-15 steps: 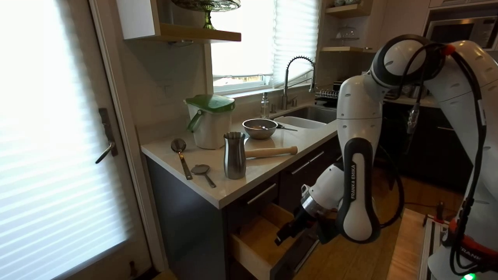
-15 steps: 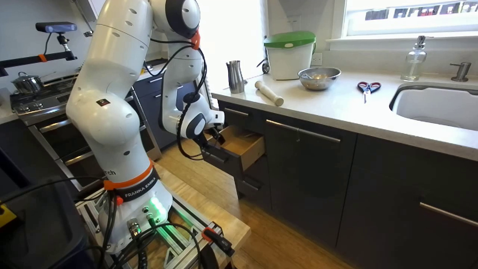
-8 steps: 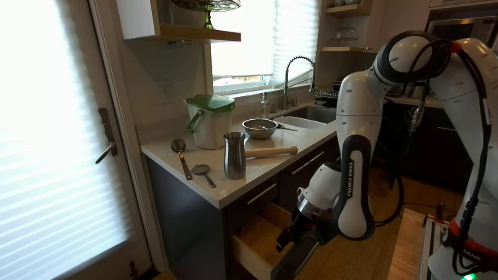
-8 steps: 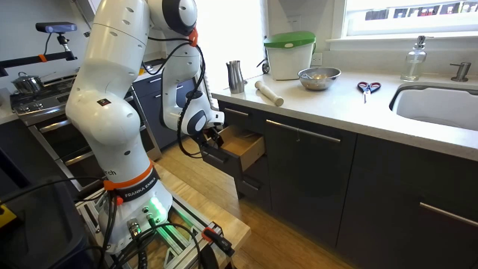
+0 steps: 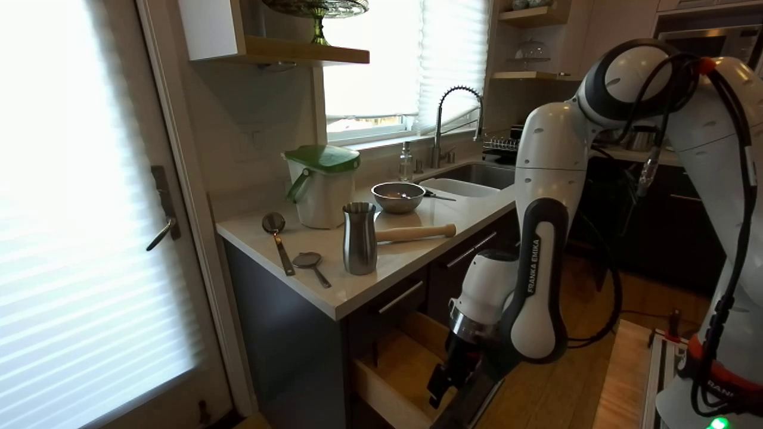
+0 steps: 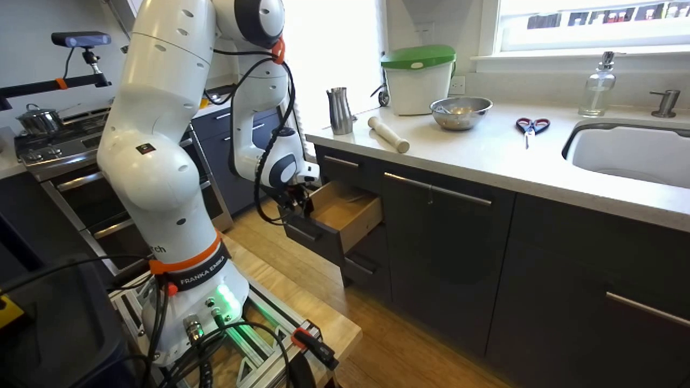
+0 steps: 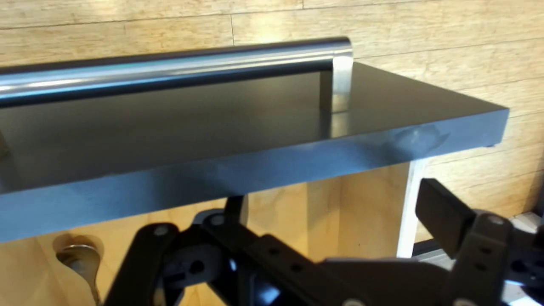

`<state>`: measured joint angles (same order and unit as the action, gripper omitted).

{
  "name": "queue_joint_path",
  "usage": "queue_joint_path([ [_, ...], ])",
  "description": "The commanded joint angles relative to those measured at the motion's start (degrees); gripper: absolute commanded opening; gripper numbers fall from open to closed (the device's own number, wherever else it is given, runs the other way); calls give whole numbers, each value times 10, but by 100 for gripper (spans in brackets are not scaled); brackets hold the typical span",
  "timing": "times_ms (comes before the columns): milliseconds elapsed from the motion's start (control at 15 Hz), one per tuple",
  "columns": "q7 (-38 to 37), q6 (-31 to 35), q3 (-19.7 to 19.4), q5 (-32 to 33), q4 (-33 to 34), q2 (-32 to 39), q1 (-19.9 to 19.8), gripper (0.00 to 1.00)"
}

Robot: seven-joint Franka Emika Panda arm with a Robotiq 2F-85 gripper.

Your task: Open the second left drawer from the top

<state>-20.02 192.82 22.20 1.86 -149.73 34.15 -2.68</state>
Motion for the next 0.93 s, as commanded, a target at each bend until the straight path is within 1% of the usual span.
queue_joint_path([
  [0, 16, -55, 32, -15, -8, -11, -33, 100],
  [200, 22, -80, 42, -26, -12, -16, -44, 100],
  [533, 46, -130, 72, -43, -17, -19, -77, 100],
  [667, 57, -151, 75, -54, -19, -24, -80, 100],
  [867, 68, -177, 67, -75, -24, -40, -69, 100],
])
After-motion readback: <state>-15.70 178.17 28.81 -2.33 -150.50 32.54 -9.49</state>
